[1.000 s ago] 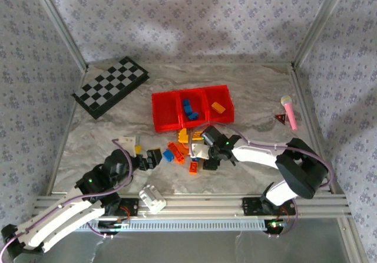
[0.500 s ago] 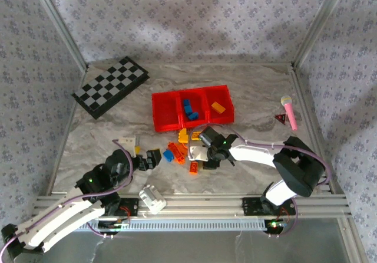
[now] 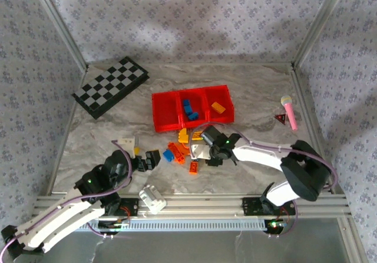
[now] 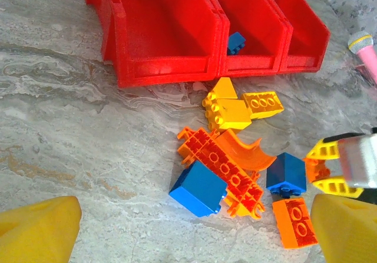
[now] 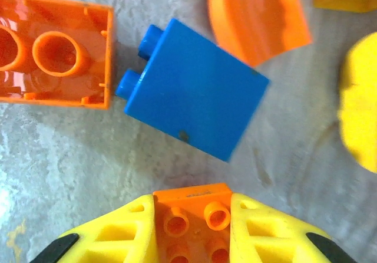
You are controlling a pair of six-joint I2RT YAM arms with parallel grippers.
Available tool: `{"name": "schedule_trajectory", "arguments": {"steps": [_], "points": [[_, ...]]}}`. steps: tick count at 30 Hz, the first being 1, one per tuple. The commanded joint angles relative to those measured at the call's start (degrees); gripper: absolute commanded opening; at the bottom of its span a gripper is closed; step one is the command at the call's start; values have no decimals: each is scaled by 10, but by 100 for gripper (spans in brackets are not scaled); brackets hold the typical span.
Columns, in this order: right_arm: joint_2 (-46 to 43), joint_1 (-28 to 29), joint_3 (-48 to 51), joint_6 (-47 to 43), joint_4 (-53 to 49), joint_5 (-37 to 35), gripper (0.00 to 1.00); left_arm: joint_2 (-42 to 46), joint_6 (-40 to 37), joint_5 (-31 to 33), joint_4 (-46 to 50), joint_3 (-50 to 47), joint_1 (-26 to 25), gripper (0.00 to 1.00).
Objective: Sort the legos into containers by color
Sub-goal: Pick up the lego from the bottom-center of the table, then place the lego in the container.
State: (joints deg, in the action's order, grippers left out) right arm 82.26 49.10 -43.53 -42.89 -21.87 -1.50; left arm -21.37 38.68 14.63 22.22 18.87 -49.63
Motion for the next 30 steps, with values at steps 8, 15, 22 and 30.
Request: {"name": "schedule_trajectory", "arguments": {"steps": [8, 15, 22, 30], "points": [[-129, -5, -99, 24, -24, 3, 19, -2, 3, 2, -26, -4, -2, 100], [-43, -23, -227, 47, 54, 63, 25, -6, 0, -5, -26, 3, -2, 100], [104, -32, -349, 72, 113, 95, 25, 17, 0, -5, 11, 12, -2, 100], [251, -44, -443, 86, 162, 154, 24, 57, 1, 7, 51, 13, -2, 100]]}}
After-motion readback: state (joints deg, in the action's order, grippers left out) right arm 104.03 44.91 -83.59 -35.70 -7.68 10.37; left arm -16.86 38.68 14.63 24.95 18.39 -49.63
